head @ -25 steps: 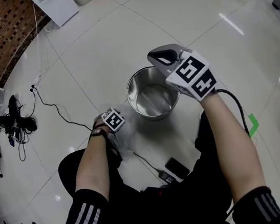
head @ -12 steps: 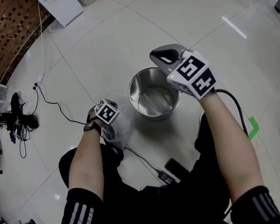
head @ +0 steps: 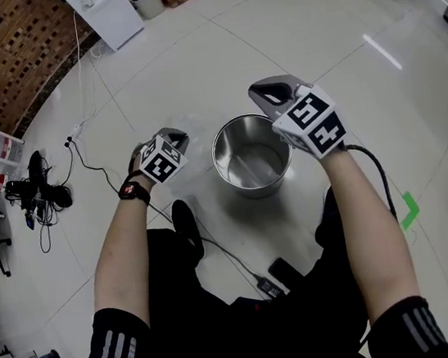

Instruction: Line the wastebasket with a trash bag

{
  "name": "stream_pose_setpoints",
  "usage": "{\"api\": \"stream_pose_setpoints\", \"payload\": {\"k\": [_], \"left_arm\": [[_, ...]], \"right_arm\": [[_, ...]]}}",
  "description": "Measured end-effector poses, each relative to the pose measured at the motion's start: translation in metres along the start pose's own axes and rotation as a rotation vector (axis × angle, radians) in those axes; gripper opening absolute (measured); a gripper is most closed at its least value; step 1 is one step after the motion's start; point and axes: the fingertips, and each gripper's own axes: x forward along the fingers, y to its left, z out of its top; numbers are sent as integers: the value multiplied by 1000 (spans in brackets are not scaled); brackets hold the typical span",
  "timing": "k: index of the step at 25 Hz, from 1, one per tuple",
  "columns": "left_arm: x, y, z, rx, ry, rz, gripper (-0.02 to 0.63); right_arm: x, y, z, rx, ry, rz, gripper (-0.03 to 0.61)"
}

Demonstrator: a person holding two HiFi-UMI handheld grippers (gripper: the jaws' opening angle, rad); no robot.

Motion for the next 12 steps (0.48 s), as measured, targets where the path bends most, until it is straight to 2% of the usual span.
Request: {"api": "stream_pose_setpoints", "payload": {"k": [4,7,12], "left_arm": [[-30,6,45,115,-73,45,-6],[-46,-1,81,148,-146,57,-6],[-55,-30,126,202,-247,32,-6]], "right_arm": [[-3,-4,2,11,-11,-5,12],[-7,-9,1,27,-16,-20,12],[-6,-12,5,30,-35,-25,12]]}}
